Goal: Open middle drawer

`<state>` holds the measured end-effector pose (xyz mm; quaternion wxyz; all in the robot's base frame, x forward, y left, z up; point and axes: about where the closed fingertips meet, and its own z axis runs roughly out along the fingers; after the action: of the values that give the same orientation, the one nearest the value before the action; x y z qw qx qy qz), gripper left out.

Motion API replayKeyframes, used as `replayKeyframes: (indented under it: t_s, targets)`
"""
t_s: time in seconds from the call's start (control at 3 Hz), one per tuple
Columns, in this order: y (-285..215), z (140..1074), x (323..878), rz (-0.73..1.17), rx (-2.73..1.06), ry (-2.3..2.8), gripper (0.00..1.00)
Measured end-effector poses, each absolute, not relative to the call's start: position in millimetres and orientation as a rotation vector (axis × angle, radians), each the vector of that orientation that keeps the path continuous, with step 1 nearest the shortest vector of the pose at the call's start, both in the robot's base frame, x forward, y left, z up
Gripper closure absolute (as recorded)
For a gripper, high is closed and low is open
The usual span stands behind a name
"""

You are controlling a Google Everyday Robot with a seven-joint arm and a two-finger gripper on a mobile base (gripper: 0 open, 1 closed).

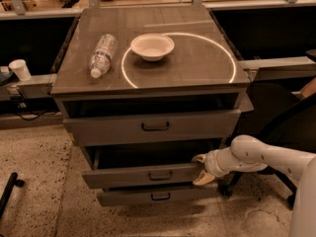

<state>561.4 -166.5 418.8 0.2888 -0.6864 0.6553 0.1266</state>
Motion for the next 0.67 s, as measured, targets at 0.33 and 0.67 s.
replayKeyframes:
  t_s: [0.33, 0.67]
  targets:
    - [-166.4, 419.7, 561.4, 0.338, -1.833, 1.749, 0.12]
    - [-166.3, 419.6, 561.3, 0.338, -1.833, 1.749, 0.0]
